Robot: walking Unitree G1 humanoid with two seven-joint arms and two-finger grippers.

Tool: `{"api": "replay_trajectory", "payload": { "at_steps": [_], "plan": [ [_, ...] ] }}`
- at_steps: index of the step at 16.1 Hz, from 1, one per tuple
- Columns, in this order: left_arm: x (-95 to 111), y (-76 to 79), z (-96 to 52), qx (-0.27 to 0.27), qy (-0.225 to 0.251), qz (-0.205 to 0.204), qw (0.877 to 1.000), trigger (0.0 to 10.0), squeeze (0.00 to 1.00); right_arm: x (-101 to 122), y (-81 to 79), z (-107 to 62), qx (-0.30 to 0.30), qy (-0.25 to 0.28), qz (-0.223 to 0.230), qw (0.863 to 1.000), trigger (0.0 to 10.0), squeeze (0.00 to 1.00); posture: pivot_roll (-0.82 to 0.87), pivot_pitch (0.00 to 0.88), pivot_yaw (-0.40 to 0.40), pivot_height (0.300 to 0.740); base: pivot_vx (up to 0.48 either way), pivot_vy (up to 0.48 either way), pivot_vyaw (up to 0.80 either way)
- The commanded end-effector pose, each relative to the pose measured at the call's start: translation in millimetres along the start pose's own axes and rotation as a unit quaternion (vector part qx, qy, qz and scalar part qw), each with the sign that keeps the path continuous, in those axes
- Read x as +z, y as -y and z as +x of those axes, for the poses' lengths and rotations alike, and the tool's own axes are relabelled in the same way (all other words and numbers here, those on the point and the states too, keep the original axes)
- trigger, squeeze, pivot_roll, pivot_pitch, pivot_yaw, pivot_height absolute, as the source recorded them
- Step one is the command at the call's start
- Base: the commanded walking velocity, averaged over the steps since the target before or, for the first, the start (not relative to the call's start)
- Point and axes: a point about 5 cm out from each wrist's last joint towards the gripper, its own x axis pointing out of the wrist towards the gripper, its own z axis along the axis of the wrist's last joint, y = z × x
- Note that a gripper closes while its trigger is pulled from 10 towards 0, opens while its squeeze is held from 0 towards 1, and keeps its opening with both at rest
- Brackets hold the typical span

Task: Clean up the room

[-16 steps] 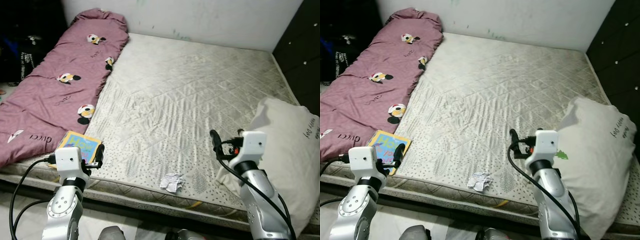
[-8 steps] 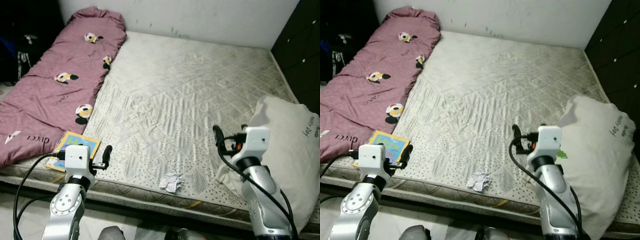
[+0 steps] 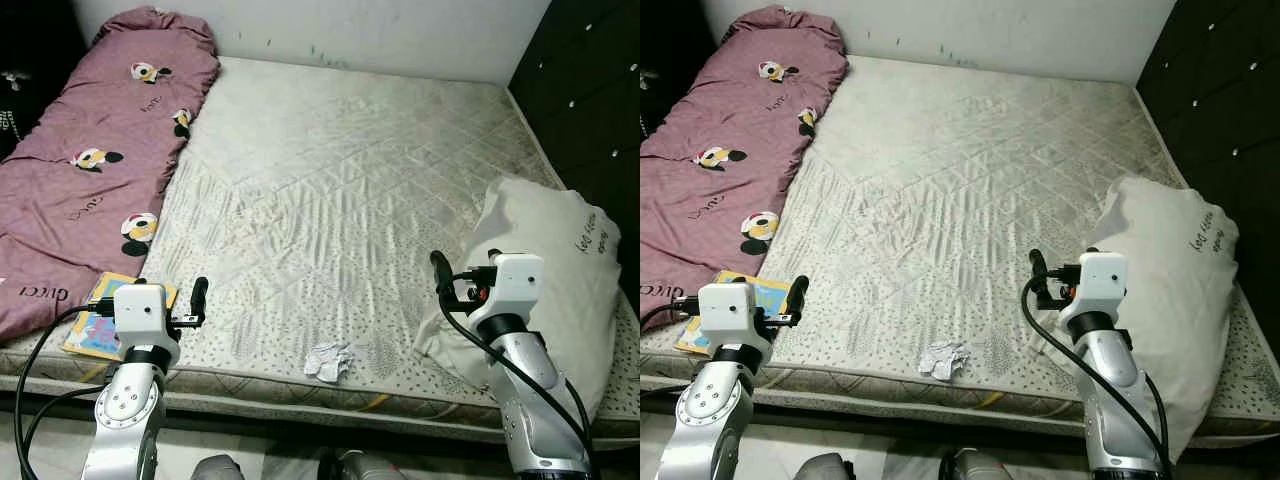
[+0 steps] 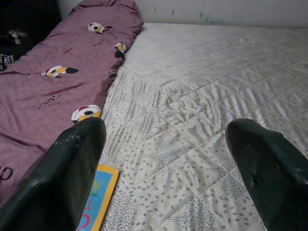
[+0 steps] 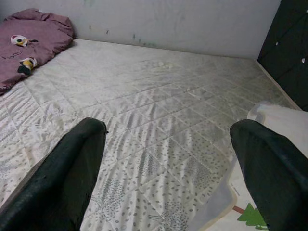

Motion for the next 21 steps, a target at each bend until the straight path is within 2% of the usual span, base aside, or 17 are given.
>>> {"api": "replay_trajectory", "payload": {
  "at_steps": [1, 4, 8, 10, 13, 15, 17, 21],
  "plan": [
    [-2, 1.4, 0.5, -0.001, -0.004, -0.001, 1.000, 10.0, 0.00, 0, 1.8, 2.1, 0.000, -0.003, -0.005, 1.000, 10.0, 0.00, 0.02, 0.054, -0.093, 0.740, 0.000, 0.000, 0.00],
    [-2, 6.0, -0.8, 0.012, 0.005, -0.005, 1.000, 10.0, 0.00, 2, 0.5, 7.0, 0.027, -0.006, -0.018, 0.999, 10.0, 0.00, 0.04, 0.045, -0.155, 0.740, 0.000, 0.000, 0.00],
    [-3, 8.5, -2.8, 0.024, 0.010, -0.014, 1.000, 10.0, 0.00, 9, 2.6, 18.3, 0.045, 0.000, -0.037, 0.998, 10.0, 0.00, 0.03, 0.040, -0.177, 0.740, 0.000, 0.000, 0.00],
    [0, 16.2, 4.1, -0.012, 0.021, 0.008, 1.000, 10.0, 0.00, 7, 8.2, 12.7, 0.019, 0.004, -0.035, 0.999, 10.0, 0.00, -0.01, 0.031, -0.126, 0.740, 0.000, 0.000, 0.00],
    [2, 31.1, 22.9, -0.069, 0.016, 0.011, 0.997, 10.0, 0.00, -1, 16.3, -10.6, -0.035, 0.003, -0.031, 0.999, 10.0, 0.00, -0.11, 0.023, -0.033, 0.740, 0.000, 0.000, 0.00],
    [0, 36.6, 29.1, -0.088, 0.014, 0.017, 0.996, 10.0, 0.00, -2, 17.5, -17.5, -0.052, 0.006, -0.033, 0.998, 10.0, 0.00, -0.14, 0.024, -0.012, 0.740, 0.000, 0.000, 0.00],
    [-2, 44.4, 39.0, -0.122, 0.010, 0.036, 0.992, 10.0, 0.00, -10, 20.8, -32.2, -0.101, 0.006, -0.032, 0.994, 10.0, 0.00, -0.21, 0.011, 0.071, 0.740, 0.000, 0.000, 0.00],
    [-11, 45.1, 48.4, -0.136, -0.007, 0.042, 0.990, 10.0, 0.00, -34, 11.8, -40.9, -0.099, -0.018, -0.042, 0.994, 10.0, 0.00, -0.23, 0.000, 0.115, 0.740, 0.000, 0.000, 0.00]
  ]
}}
